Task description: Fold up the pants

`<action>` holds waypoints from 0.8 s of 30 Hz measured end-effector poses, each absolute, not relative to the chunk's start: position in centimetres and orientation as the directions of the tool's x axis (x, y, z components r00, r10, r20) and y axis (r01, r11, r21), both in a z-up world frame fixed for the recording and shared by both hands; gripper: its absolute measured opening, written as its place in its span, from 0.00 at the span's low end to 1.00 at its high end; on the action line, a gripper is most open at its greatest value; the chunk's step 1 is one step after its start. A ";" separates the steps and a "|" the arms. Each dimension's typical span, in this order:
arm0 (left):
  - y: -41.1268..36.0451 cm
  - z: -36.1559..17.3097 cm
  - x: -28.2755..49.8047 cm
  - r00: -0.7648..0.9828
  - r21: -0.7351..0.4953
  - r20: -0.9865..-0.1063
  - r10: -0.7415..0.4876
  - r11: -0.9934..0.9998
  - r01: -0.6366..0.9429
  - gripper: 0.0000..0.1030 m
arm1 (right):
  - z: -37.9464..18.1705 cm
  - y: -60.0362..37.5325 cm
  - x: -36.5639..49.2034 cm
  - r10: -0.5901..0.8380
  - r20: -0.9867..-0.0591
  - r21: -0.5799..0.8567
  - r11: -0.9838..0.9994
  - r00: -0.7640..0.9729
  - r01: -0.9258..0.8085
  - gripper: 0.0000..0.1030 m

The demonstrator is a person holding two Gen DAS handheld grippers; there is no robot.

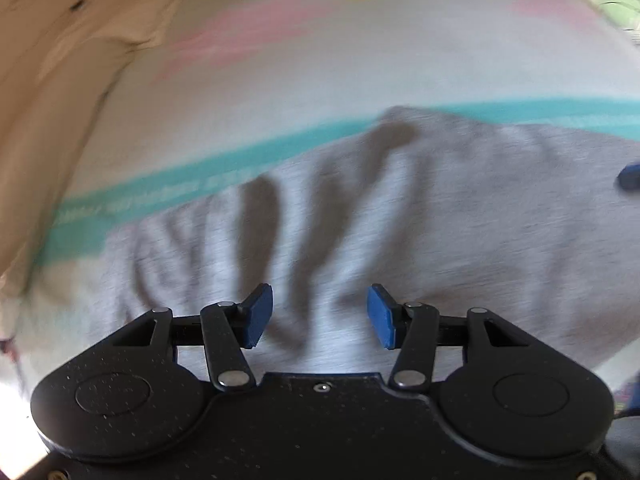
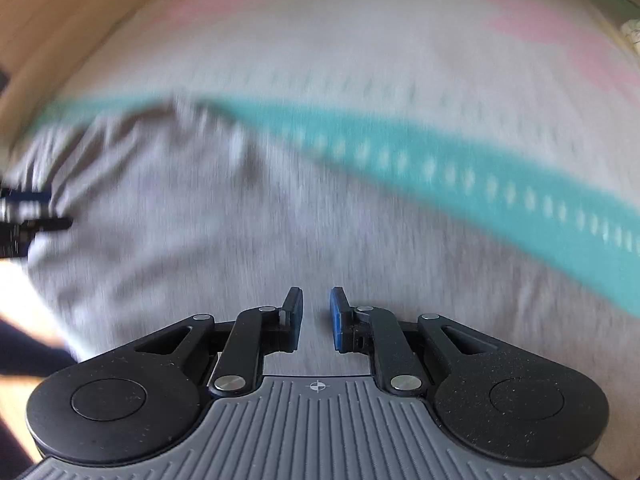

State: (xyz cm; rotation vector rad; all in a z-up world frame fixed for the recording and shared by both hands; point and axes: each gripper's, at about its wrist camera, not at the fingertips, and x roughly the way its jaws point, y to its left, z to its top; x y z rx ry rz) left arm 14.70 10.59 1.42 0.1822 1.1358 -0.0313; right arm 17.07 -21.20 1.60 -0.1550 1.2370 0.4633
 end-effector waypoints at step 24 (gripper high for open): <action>-9.1 3.2 17.0 0.618 0.023 -0.753 -0.225 0.930 0.366 0.58 | 7.5 -47.0 11.0 -0.132 -0.762 0.147 0.919 0.634 0.367 0.43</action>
